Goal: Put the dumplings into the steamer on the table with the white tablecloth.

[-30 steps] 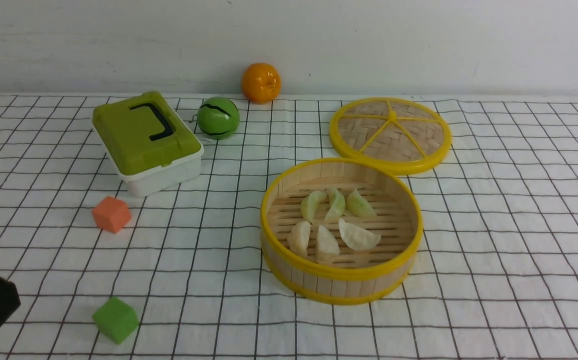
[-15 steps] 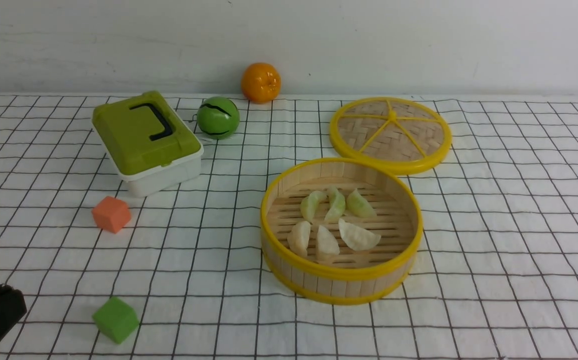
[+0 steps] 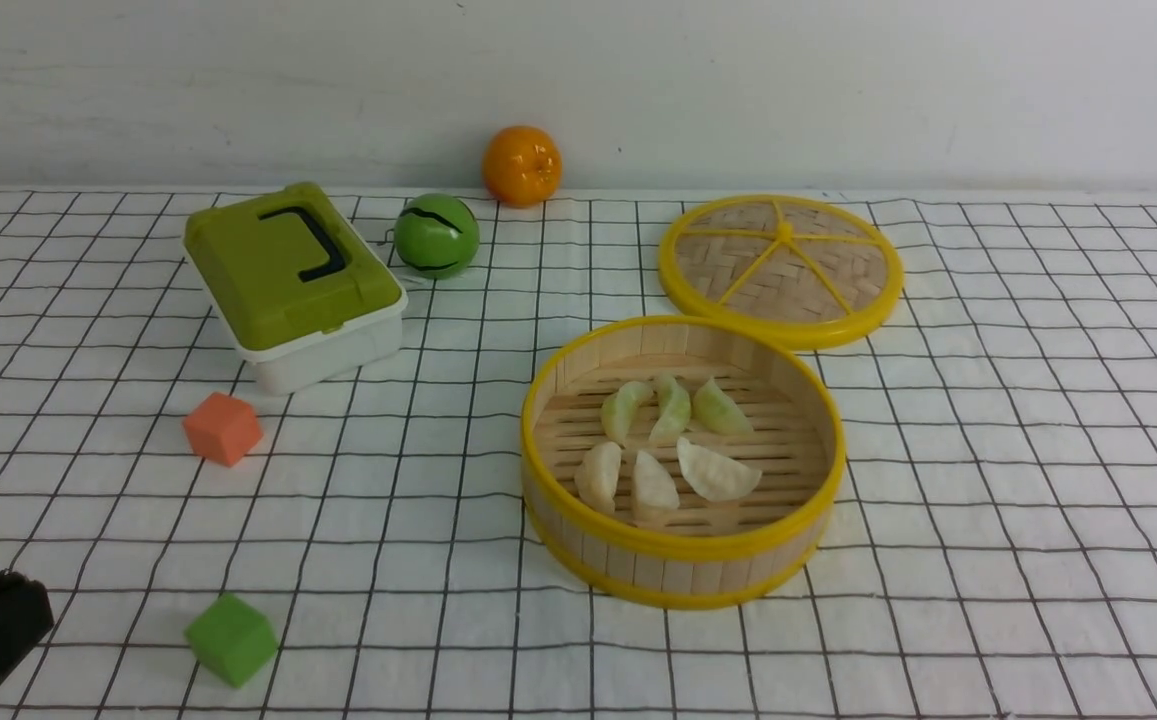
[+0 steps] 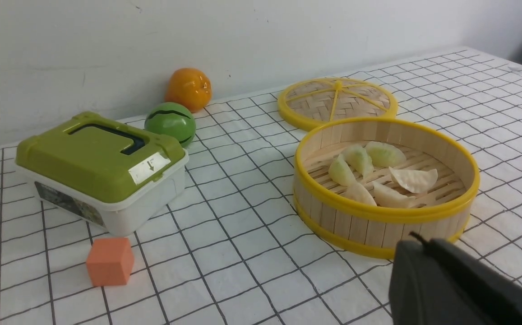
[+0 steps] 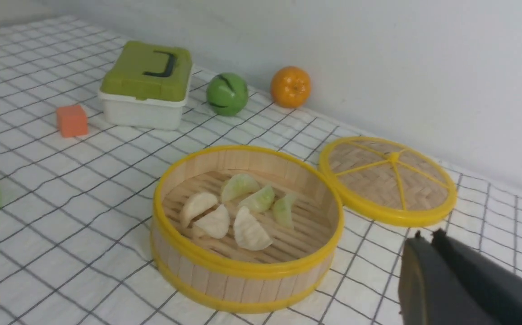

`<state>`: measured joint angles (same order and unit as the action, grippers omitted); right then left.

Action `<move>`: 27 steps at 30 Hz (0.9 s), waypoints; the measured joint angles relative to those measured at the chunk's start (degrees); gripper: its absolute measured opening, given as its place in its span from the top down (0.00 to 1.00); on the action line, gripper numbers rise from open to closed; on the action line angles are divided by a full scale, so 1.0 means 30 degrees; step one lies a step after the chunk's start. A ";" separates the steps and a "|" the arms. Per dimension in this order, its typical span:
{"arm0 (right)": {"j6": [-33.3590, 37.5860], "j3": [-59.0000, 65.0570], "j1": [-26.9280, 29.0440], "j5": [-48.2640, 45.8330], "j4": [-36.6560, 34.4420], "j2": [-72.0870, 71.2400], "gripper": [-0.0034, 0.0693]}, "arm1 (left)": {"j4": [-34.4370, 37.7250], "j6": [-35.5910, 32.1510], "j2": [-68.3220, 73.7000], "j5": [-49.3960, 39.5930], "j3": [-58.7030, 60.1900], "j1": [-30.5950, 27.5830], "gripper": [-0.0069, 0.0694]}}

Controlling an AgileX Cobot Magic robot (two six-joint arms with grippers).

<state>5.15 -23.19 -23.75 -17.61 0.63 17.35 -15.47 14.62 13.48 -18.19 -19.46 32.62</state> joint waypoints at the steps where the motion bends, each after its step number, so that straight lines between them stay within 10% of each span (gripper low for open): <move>1: 0.0000 0.0708 0.0480 0.0380 0.0000 -0.0665 0.93 | 0.0000 0.0000 0.0000 -0.0055 0.0000 0.0000 0.92; 13: -0.3718 0.8107 0.7890 0.1328 -0.1116 -0.5977 0.93 | 0.0000 0.0000 0.0038 -0.0078 0.0000 0.0000 0.91; 27: -0.5006 0.8061 0.8027 -0.1787 -0.1323 -0.5992 0.92 | 0.0000 0.0000 0.0135 -0.0300 0.0000 0.0000 0.89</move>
<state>-9.86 1.00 0.33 -22.97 -3.34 -0.62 -15.47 14.62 13.88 -19.09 -19.46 32.62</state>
